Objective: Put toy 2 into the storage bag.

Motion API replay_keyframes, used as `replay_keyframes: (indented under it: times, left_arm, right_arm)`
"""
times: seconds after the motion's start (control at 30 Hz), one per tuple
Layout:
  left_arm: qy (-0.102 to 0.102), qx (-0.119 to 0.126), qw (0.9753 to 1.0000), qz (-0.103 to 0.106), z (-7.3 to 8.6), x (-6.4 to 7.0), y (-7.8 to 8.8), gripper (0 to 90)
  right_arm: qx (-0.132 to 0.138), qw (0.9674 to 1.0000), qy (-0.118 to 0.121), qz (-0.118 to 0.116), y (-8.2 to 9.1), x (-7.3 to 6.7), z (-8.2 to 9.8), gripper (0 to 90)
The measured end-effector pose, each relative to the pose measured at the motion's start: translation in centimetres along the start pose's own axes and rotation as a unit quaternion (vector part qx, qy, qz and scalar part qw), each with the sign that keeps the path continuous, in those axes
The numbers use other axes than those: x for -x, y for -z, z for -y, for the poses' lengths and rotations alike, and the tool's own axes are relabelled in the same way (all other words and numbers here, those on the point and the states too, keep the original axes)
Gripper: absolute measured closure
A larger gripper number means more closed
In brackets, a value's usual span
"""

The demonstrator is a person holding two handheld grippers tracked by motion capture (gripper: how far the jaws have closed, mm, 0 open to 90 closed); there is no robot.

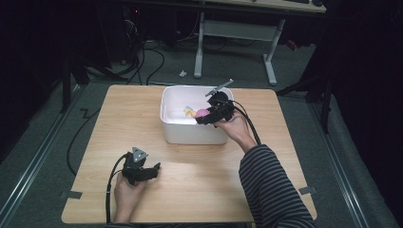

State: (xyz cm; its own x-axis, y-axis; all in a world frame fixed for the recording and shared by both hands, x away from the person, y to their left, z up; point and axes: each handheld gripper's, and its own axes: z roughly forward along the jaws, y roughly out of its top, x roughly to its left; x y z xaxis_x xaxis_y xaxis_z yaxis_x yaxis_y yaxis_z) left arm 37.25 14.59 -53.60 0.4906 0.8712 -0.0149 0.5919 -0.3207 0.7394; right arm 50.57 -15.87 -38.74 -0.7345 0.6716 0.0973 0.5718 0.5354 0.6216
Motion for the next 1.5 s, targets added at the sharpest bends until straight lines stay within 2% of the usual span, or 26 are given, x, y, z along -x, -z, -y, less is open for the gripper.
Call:
replay_keyframes:
  times: [0.2, 0.43, 0.6, 0.83, 0.93, 1.07, 1.2, 1.3, 1.5]
  left_arm:
    - [-0.001, 0.000, 1.0000, 0.001, 0.0, 0.0, 0.0, 25.0]
    - [0.000, 0.001, 1.0000, 0.001, 0.0, 0.0, 0.0, 25.1]
    - [0.000, 0.001, 1.0000, 0.002, 0.0, 0.0, 0.0, 25.2]
    - [0.000, 0.001, 1.0000, 0.001, 0.0, 0.0, 0.0, 25.0]
    - [0.000, 0.001, 1.0000, 0.001, 0.0, 0.0, 0.0, 25.0]
    - [0.000, 0.001, 1.0000, 0.001, 0.0, 0.0, 0.0, 25.1]
    - [0.000, 0.001, 1.0000, 0.001, 0.0, 0.0, 0.0, 25.1]
    - [-0.001, 0.000, 1.0000, 0.001, 0.0, 0.0, 0.0, 25.1]
    - [-0.001, 0.000, 1.0000, 0.001, 0.0, 0.0, 0.0, 25.2]
  right_arm:
    - [0.015, 0.9995, -0.023, -0.015, 0.5, 0.3, 0.2, 27.2]
    - [0.035, 0.9992, -0.018, -0.005, 1.5, 0.1, 0.5, 27.4]
    - [0.070, 0.9974, -0.018, 0.001, 3.1, 0.0, 0.9, 29.9]
    - [0.107, 0.9937, -0.021, 0.025, 6.0, -0.5, 1.8, 31.9]
    - [0.103, 0.9939, -0.027, 0.027, 7.1, -0.9, 2.3, 33.0]
    - [0.105, 0.9933, -0.022, 0.043, 8.4, -1.7, 3.1, 33.2]
    - [0.122, 0.9908, -0.029, 0.051, 9.7, -2.0, 4.1, 33.5]
    - [0.142, 0.9876, -0.034, 0.057, 10.8, -2.3, 5.0, 33.7]
    - [0.165, 0.9828, -0.038, 0.073, 13.0, -3.1, 6.9, 35.2]
